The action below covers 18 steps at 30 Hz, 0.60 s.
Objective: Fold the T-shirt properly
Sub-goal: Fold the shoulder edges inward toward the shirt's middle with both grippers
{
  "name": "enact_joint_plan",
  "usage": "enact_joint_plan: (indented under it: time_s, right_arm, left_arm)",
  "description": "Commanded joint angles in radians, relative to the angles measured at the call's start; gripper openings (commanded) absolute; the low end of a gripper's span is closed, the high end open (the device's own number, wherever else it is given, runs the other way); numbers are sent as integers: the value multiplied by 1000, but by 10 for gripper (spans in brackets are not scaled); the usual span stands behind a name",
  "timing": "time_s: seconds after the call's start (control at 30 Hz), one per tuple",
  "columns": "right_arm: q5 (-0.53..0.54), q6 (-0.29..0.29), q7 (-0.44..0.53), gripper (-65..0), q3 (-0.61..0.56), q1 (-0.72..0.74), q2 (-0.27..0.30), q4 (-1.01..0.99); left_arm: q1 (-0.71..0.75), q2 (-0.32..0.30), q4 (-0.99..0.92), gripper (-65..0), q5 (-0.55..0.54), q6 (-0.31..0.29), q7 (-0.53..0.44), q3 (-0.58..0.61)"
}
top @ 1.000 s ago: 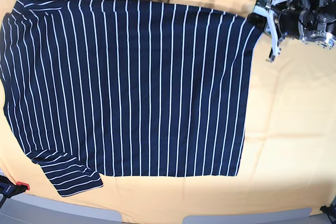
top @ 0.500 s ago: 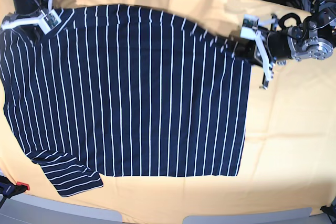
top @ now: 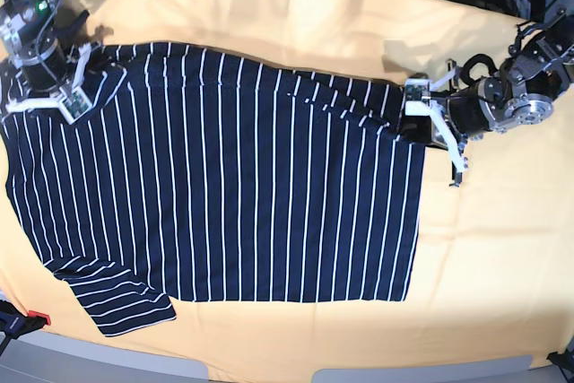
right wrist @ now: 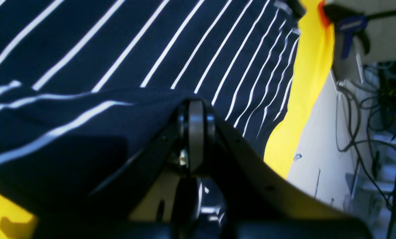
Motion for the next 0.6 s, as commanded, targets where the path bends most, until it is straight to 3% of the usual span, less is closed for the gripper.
enact_joint_plan:
  time_s: [0.0,0.13,0.3,0.43,0.57]
  right_arm:
    - [-4,-16,13,-650,11,29,22,2]
    - [77,30,27,-650,11,91,52,-45]
    - [140,59,39,-650,11,165,83,-122]
    - [212,122,40,-650,9,232,84,-186]
    - [245,156,42,-650,8,288,84,-249]
  left_arm:
    - [-18,-6,2,-650,-1,34,-9,-9]
    - [-18,23,-6,-650,0,68,-8,-9]
    - [-29,27,-6,-650,-1,67,-9,-9]
    - [-65,27,-14,-647,-2,68,-9,-9]
    - [-93,29,-41,-570,-39,67,-15,-9]
